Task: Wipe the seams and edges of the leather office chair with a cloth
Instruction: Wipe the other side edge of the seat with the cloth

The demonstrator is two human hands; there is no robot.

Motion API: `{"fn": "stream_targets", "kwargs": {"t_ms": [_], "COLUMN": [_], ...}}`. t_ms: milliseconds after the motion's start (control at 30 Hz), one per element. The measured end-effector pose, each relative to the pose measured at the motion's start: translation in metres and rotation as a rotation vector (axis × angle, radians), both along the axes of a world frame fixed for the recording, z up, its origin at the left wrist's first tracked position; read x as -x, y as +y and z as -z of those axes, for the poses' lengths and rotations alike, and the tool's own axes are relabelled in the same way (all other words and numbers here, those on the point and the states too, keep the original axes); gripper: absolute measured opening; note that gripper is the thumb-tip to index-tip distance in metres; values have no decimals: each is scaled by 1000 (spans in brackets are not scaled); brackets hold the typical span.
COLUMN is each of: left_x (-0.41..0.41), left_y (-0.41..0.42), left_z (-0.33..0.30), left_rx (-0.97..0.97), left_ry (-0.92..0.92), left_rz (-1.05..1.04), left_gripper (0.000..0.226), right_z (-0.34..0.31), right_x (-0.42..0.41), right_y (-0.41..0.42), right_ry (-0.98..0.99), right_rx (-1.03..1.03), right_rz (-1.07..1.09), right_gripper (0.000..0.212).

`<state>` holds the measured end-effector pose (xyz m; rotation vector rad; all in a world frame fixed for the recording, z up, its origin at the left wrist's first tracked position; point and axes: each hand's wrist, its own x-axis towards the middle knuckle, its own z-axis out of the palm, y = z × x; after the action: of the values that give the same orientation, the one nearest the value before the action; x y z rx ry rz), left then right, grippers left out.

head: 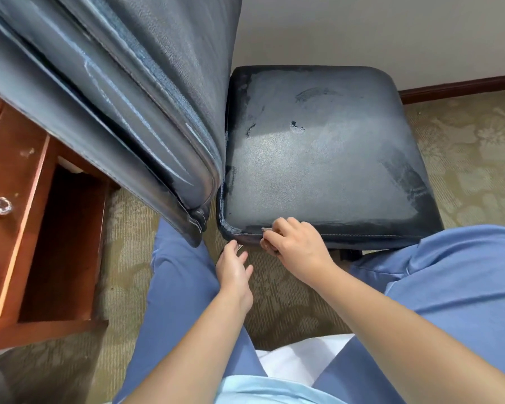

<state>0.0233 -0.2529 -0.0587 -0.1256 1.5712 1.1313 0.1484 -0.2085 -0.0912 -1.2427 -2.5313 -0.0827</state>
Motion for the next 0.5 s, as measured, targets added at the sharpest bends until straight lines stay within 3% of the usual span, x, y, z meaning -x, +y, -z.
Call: {"fn": "stream_targets", "kwargs": {"t_ms": [133, 300, 400, 500], "left_x": [2, 9, 12, 14], "left_y": [0, 1, 1, 0], "left_z": [1, 1, -1, 0], "left_rx": [-13, -22, -26, -35], "left_ry": [-6, -77, -100, -108], "left_rz": [7, 17, 23, 30], "left_gripper": [39, 39, 37, 42], "right_z": [-5, -11, -13, -11], "right_x": [15, 39, 49, 41], "right_y": [3, 7, 9, 11], "right_ry": [20, -20, -20, -24], "right_rx": [8, 25, 18, 24], "right_rz": [-15, -57, -68, -82], "right_gripper": [19, 3, 21, 23]}}
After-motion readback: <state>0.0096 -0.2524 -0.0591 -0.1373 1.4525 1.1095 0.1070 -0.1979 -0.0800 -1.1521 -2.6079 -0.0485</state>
